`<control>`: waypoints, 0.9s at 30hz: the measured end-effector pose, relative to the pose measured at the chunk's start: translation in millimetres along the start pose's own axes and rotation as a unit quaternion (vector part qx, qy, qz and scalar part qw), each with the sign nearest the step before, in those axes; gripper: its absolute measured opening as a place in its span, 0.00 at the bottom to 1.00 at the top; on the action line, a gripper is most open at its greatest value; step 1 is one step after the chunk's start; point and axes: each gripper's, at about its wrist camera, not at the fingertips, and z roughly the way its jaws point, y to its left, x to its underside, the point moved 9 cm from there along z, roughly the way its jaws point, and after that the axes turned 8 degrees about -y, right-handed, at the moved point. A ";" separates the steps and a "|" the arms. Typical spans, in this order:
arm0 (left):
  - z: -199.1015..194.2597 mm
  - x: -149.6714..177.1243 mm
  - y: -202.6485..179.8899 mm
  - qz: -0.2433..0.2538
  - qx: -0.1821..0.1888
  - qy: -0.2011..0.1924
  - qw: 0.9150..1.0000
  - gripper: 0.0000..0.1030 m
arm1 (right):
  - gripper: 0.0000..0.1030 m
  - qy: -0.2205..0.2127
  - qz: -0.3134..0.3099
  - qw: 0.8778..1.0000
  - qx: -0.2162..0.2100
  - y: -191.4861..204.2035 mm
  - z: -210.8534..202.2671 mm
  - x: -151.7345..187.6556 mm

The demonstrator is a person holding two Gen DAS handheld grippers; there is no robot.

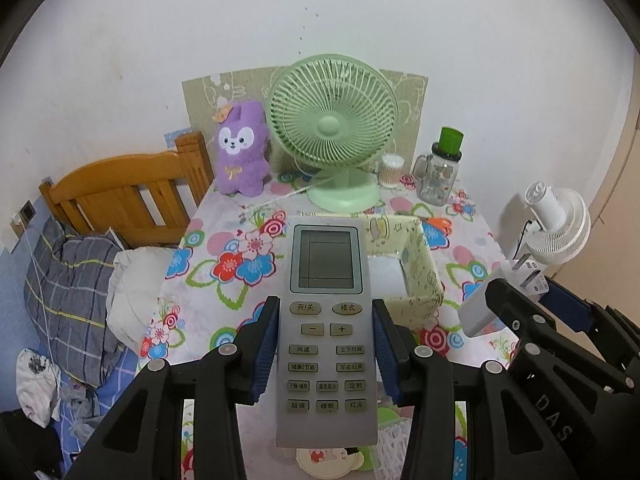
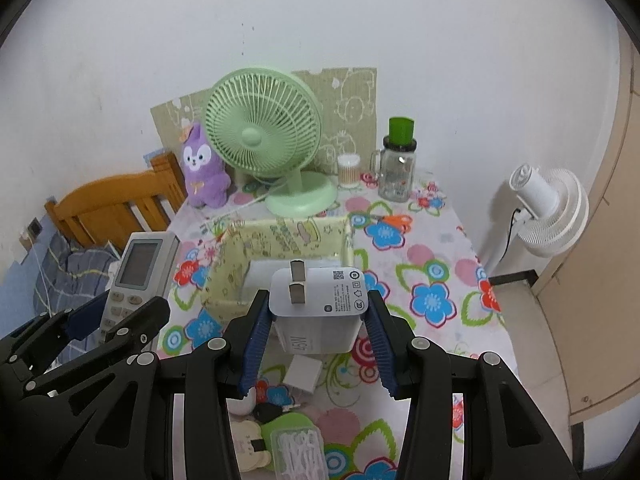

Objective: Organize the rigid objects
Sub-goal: 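Lift the remote and charger and carry both toward the fabric box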

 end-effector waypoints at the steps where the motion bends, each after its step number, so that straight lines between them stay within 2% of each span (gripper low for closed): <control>1: -1.3 -2.7 0.7 0.000 -0.001 -0.004 1.000 0.44 | 0.49 -0.003 0.001 1.000 0.000 -0.5 -1.0 -3.0; 15: 3.3 -20.8 -0.6 -0.003 -0.001 -0.018 1.000 0.44 | 0.49 -0.015 0.009 1.000 0.001 -1.5 4.4 -27.0; 27: 27.4 -26.3 0.7 -0.003 -0.001 -0.005 1.000 0.44 | 0.49 -0.004 0.014 1.000 -0.001 0.4 30.6 -32.0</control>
